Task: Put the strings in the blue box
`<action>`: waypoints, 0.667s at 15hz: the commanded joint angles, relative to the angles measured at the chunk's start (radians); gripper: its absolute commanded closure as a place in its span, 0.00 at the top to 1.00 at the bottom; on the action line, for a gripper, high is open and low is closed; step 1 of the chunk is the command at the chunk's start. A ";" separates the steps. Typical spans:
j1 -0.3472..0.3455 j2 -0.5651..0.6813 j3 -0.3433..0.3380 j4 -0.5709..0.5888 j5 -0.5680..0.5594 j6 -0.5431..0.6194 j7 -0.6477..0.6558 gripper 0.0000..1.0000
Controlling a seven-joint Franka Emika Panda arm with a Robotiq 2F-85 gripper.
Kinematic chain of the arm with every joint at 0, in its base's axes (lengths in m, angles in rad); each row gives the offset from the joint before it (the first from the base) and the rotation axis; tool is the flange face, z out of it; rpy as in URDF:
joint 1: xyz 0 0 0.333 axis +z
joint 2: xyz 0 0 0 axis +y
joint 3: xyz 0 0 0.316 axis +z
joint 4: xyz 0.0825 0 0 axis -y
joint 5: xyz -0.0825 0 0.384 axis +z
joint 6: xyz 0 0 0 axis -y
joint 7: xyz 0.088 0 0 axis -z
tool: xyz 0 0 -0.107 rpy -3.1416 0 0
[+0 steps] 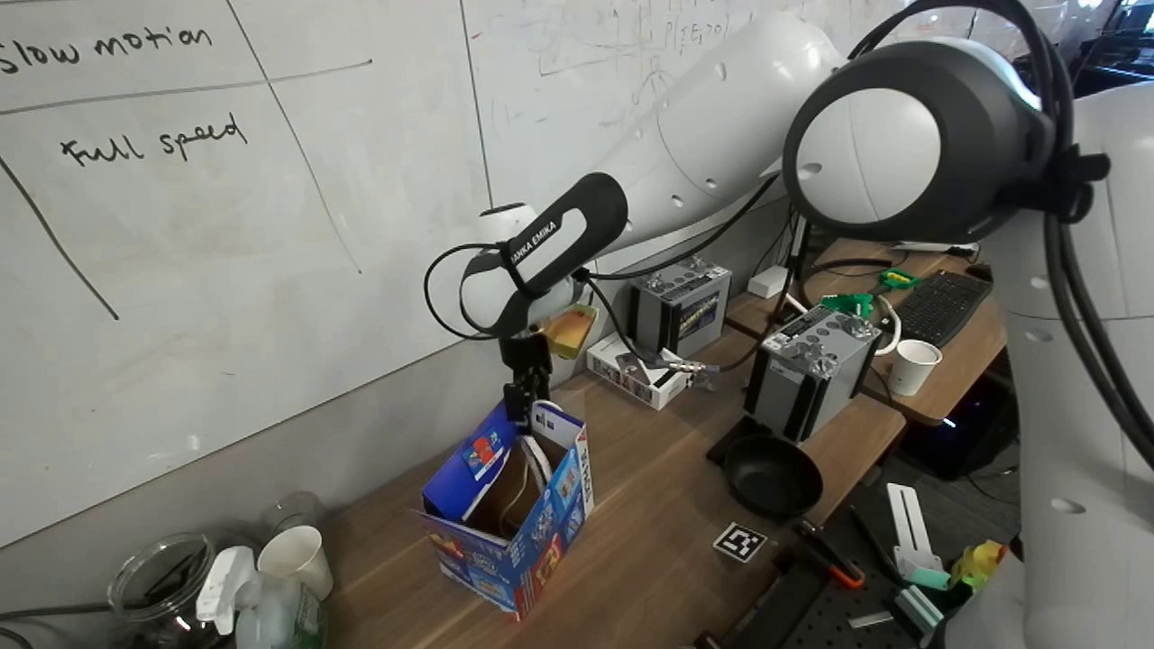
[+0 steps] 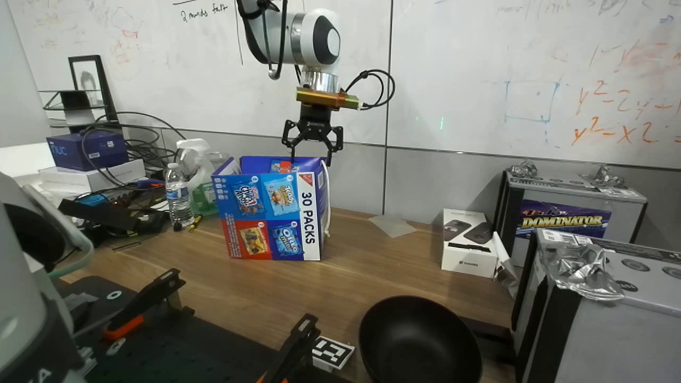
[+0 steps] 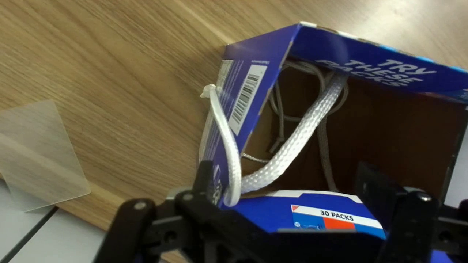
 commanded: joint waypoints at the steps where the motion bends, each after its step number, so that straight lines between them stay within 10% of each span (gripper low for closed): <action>1: -0.022 -0.042 0.021 -0.050 0.011 0.037 -0.043 1.00; 10: -0.014 -0.081 0.015 -0.064 -0.001 0.035 -0.038 1.00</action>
